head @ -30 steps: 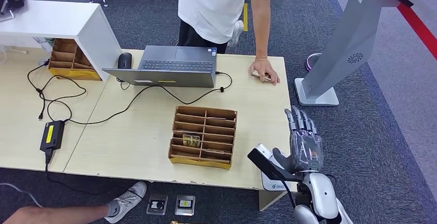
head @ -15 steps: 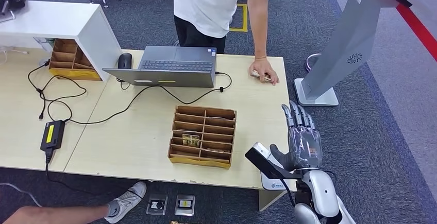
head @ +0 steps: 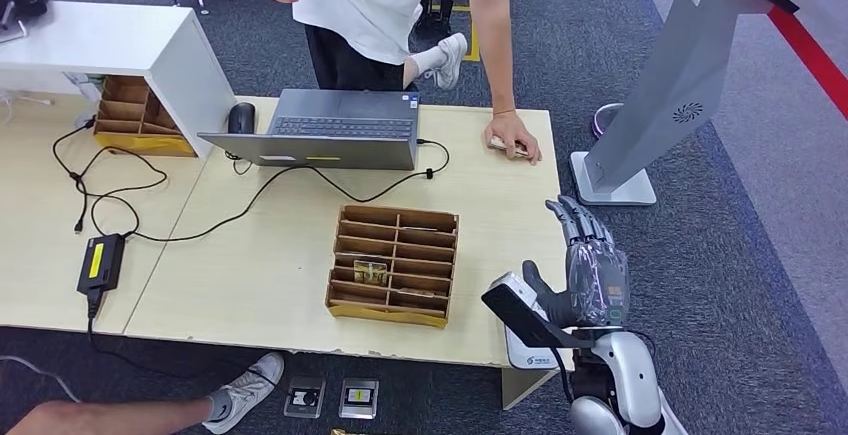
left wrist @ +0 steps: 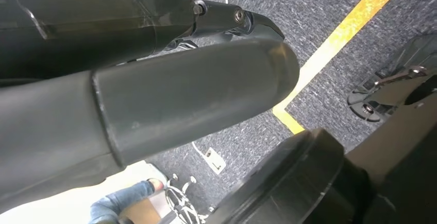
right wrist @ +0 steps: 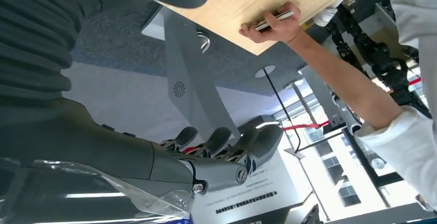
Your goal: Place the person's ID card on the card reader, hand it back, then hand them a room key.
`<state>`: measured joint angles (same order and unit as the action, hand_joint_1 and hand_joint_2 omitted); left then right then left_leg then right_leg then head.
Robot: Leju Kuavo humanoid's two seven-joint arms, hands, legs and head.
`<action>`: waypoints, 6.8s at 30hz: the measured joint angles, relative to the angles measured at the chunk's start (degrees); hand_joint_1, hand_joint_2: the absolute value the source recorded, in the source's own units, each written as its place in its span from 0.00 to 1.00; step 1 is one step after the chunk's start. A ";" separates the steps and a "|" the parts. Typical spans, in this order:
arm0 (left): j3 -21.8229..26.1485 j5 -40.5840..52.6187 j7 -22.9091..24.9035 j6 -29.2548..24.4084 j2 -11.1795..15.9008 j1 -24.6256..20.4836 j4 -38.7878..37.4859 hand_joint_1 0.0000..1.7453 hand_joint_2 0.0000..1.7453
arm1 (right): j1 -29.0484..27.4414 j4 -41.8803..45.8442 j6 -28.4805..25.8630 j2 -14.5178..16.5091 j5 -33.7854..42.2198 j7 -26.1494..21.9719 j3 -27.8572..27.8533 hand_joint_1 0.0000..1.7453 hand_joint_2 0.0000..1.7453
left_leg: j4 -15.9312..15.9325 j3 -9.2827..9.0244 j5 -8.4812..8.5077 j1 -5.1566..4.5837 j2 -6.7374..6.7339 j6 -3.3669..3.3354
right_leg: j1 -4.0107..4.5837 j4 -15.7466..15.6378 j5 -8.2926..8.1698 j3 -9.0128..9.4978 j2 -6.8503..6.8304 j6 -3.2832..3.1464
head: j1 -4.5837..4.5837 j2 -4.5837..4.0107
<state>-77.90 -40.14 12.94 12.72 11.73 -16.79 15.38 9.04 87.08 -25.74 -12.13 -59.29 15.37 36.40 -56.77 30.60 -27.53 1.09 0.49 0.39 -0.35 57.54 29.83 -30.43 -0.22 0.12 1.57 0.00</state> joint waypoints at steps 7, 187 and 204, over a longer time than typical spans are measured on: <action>2.79 2.08 1.10 0.70 -0.47 -0.12 0.25 0.00 0.00 | -0.62 0.59 -2.60 0.00 0.23 -0.43 0.40 0.00 1.00 | 0.00 -0.02 0.00 0.01 0.00 0.00 | 0.00 0.00 0.00 0.00 0.04 0.00 | 0.01 0.00; 23.90 14.56 2.53 1.60 -2.41 2.78 0.22 0.00 0.00 | 6.25 -26.06 0.21 10.82 2.31 -5.20 16.67 0.45 1.00 | 0.00 0.15 0.00 0.01 -0.03 0.00 | 0.01 0.01 0.00 -0.18 0.07 0.00 | 0.01 0.00; 25.39 15.08 2.53 1.62 -2.41 3.05 0.22 0.00 0.00 | 6.07 -25.31 0.29 10.57 2.19 -6.88 16.72 0.43 1.00 | 0.01 0.17 0.00 0.01 -0.03 0.00 | 0.01 0.02 0.00 -0.18 0.07 0.00 | 0.01 0.00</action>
<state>-52.51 -25.06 15.47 14.34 9.31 -13.74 15.61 15.11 61.78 -25.45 -1.56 -57.10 8.49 53.11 -56.76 30.76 -27.53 1.10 0.46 0.39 -0.34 57.56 29.83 -30.61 -0.16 0.11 1.57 0.00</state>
